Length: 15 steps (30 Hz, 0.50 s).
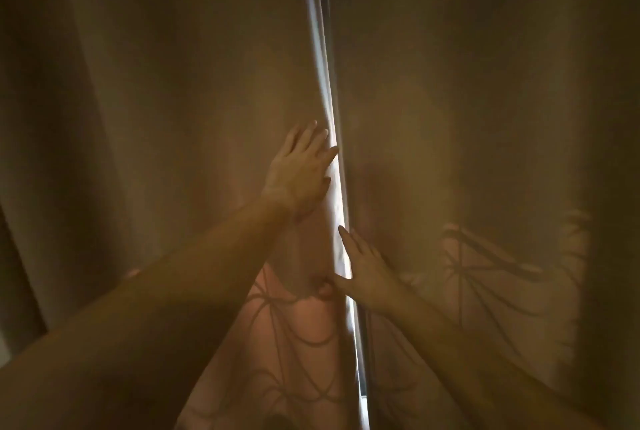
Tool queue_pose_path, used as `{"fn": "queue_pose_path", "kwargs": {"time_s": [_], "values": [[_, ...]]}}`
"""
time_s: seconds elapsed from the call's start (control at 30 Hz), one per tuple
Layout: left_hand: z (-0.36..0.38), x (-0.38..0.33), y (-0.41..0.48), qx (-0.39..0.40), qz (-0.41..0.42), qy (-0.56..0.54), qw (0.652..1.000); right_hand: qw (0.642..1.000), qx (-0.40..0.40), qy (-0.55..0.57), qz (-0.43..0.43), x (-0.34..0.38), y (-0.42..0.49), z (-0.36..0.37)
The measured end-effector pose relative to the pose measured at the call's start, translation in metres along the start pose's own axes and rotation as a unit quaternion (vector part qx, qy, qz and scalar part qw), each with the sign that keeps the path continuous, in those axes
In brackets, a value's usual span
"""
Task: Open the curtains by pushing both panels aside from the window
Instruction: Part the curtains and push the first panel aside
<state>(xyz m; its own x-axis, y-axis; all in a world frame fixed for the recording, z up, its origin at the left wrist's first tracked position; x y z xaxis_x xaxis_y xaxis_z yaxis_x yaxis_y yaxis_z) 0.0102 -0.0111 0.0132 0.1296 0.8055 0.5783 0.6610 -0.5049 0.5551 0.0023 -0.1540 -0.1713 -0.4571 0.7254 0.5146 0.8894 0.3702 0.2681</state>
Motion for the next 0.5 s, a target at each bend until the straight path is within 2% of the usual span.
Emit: {"fn": "queue_pose_path", "kwargs": {"time_s": [0.3,0.5], "values": [[0.031,0.016,0.003,0.014,-0.022,0.014,1.0,0.997,0.0,-0.067,-0.039,-0.006,0.036,0.024],[0.041,0.022,0.003,0.015,-0.042,0.035,0.998,0.997,0.039,0.022,-0.065,-0.002,0.061,0.033]]}}
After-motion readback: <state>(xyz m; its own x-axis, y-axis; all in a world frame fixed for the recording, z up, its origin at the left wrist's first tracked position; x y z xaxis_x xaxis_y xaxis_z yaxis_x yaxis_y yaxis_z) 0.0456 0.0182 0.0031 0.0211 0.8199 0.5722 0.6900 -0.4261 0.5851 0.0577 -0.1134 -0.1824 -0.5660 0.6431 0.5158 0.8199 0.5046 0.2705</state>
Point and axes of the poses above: each hand's wrist, its own y-axis towards the middle knuckle, its own z-axis out of the palm, x = y × z, the point moved 2 cm from there along y, towards the middle knuckle, and after that the axes turned 11 degrees about x, right-handed, at the moved point
